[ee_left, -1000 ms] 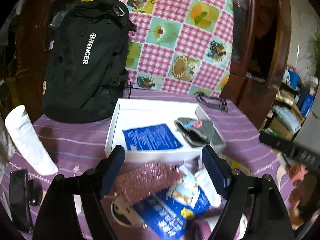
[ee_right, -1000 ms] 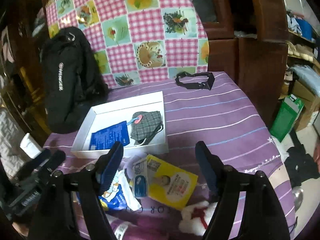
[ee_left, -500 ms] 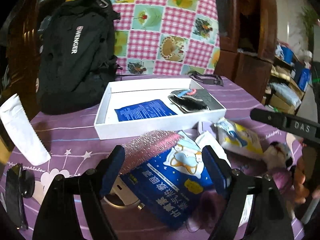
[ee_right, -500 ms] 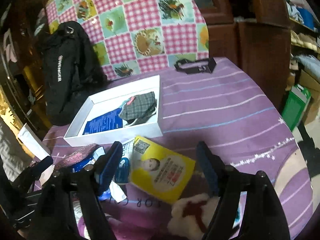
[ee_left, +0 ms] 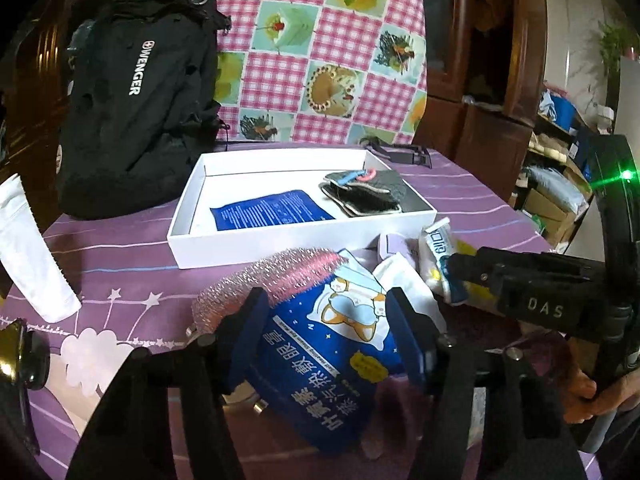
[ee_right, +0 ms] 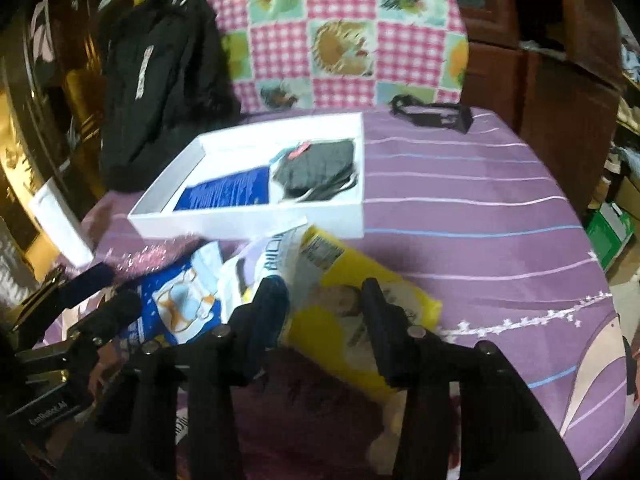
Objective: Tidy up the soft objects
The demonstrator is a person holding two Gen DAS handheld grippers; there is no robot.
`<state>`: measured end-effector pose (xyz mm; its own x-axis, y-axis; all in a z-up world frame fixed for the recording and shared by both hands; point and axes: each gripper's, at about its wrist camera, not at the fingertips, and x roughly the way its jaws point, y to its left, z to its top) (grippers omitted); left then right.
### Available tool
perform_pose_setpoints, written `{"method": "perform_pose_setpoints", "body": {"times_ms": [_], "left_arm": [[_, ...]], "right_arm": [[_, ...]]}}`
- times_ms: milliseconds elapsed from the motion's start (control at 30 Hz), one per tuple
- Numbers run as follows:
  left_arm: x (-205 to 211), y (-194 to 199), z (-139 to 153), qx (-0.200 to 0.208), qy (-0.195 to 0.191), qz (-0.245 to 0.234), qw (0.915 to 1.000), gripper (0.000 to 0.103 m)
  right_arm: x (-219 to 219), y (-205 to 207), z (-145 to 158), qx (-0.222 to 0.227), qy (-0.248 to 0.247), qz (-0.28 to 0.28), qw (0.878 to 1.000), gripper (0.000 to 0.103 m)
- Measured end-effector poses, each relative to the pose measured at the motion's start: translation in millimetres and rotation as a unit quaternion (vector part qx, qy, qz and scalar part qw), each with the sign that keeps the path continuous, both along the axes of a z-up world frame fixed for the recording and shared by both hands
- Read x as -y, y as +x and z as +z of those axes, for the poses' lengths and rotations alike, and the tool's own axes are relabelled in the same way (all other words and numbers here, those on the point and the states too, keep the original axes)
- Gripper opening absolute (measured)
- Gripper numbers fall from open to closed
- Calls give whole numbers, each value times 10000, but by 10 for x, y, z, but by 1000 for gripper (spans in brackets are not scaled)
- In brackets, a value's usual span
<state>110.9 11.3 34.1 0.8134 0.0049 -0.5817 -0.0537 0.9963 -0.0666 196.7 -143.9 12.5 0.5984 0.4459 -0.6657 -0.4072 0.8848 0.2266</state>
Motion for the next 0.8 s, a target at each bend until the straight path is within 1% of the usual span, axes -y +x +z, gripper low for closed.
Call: {"method": "perform_pose_setpoints", "body": {"times_ms": [67,133,233,300,367,467,500,533,567,633,700,800], "left_arm": [[-10,12,-10,-39,-11,26,10000,61],[-33,17,-17,-61,-52,65,9999,61],[-57,30,-28,-93,-99,96,9999,61],[-62,34,-33,-110,-95,123,9998,61],[-56,30,-37,-116,-68,149,9998,61],[-49,37,-42,-149,-22,153,9998,61],[-44,34,-40,-142,-7,151,9998,61],[-44,35,-40,-135,-12,150,9998,61],[-39,33,-35,-124,-2,153,9998,61],[-34,23,-29,-90,12,152,9998,61],[-26,11,-12,-51,54,182,9998,61],[-7,-26,18,87,103,129,9998,61]], "right_arm": [[-25,1,-29,-87,14,118,9999,45],[-49,-34,-2,35,-43,198,9998,45],[-40,-53,40,78,115,266,9995,45],[-40,-44,42,-16,201,329,9993,45],[-64,-15,2,-134,43,323,9994,45],[-122,-32,-36,-88,-329,324,9989,45],[-153,-57,-27,-11,-452,318,9985,42],[-169,-71,-22,39,-517,330,9981,33],[-186,-91,-23,97,-557,374,9977,28],[-189,-101,-21,150,-582,350,9976,14],[-161,-93,-13,130,-463,342,9983,9],[-73,-85,9,131,-150,351,9992,6]]}}
